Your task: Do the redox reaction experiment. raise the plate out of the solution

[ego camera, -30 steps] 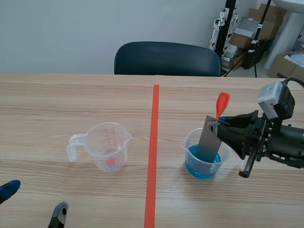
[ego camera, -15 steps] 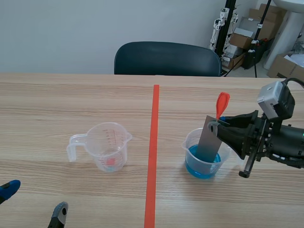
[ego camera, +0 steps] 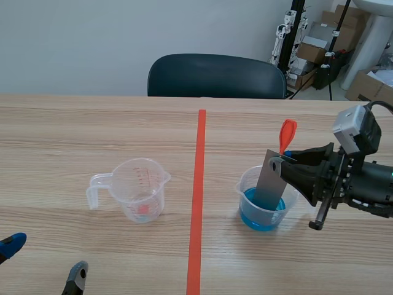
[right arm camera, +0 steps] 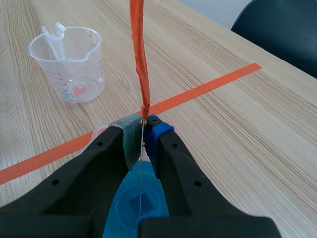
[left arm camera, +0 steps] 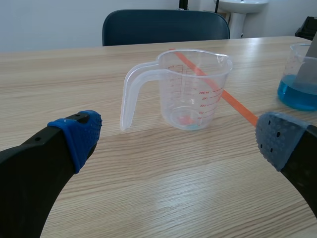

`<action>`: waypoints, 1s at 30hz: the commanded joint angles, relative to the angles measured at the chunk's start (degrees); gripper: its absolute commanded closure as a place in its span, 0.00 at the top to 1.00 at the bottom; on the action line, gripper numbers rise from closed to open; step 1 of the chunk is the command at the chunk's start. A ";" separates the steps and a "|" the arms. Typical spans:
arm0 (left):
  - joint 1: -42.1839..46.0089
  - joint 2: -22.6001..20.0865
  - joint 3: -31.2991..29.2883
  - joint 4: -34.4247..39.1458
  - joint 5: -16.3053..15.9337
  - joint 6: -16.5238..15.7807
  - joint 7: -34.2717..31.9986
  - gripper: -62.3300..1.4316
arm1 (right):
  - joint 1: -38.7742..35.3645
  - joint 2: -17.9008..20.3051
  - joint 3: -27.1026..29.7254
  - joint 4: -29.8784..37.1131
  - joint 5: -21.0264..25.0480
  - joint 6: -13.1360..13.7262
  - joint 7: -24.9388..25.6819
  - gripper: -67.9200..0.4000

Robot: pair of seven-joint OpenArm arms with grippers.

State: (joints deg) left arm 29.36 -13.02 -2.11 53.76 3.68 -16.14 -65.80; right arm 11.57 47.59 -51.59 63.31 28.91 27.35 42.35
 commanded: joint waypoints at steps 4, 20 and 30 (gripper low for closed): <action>-0.02 -0.20 0.11 1.09 0.00 -0.02 -0.59 1.00 | 0.81 0.85 0.24 0.28 -0.39 -0.37 -0.83 0.02; -0.02 -0.22 0.11 1.09 0.00 0.00 -0.59 1.00 | 0.81 8.41 0.24 11.47 -0.17 -0.35 -0.85 0.02; 0.87 -2.47 0.09 1.09 0.37 0.44 -0.79 1.00 | 0.79 12.20 0.24 16.85 2.12 -0.33 -0.81 0.02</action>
State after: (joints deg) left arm 29.65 -14.37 -2.00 53.76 4.47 -15.90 -65.80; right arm 11.66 58.76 -51.62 79.26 29.47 27.24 40.40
